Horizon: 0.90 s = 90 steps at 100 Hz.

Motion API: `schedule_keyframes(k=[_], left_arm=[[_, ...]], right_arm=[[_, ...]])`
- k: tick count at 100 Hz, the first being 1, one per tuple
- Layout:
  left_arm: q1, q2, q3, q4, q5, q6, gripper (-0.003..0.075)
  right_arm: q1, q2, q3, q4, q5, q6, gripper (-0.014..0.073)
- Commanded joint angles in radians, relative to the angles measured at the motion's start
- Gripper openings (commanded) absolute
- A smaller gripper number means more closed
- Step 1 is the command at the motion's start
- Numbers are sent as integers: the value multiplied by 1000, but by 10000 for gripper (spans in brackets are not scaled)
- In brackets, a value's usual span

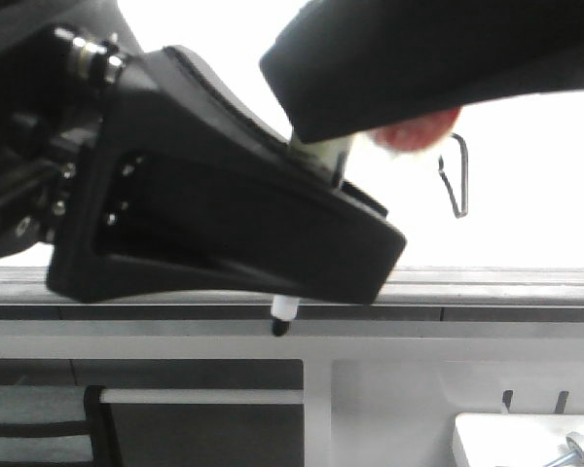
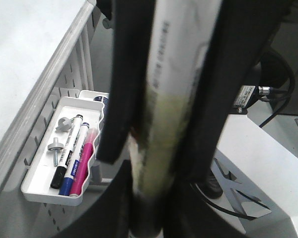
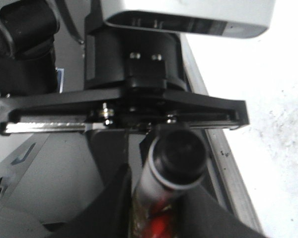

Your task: Write number 8 on whiteboard

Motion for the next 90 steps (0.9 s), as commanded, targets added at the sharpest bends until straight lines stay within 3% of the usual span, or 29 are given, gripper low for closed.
schedule_keyframes(k=[1, 6, 16, 38, 43, 50, 66, 90], left_arm=[[-6, -23, -28, -63, 30, -25, -20], [-6, -25, -26, -63, 31, -25, -20], [-3, -35, 1, -85, 29, -25, -20], [-3, -52, 101, -232, 17, -25, -20], [-3, -50, 106, -232, -11, -30, -20], [-6, -50, 107, -232, -57, -59, -20], [-6, -50, 95, -232, -237, -167, -20], [-6, -41, 14, -232, -484, -266, -21]], right_arm=[[1, -9, -31, 94, -65, -16, 281], [1, -9, -31, 98, -91, -16, 426], [1, -13, -31, 98, -155, -16, 587], [1, -146, -31, 108, -315, -14, 608], [1, -180, -30, 138, -373, -11, 573], [1, -224, -27, 200, -446, -11, 451], [1, -285, -27, 246, -504, -11, -76], [1, -295, -24, 282, -504, -11, -64]])
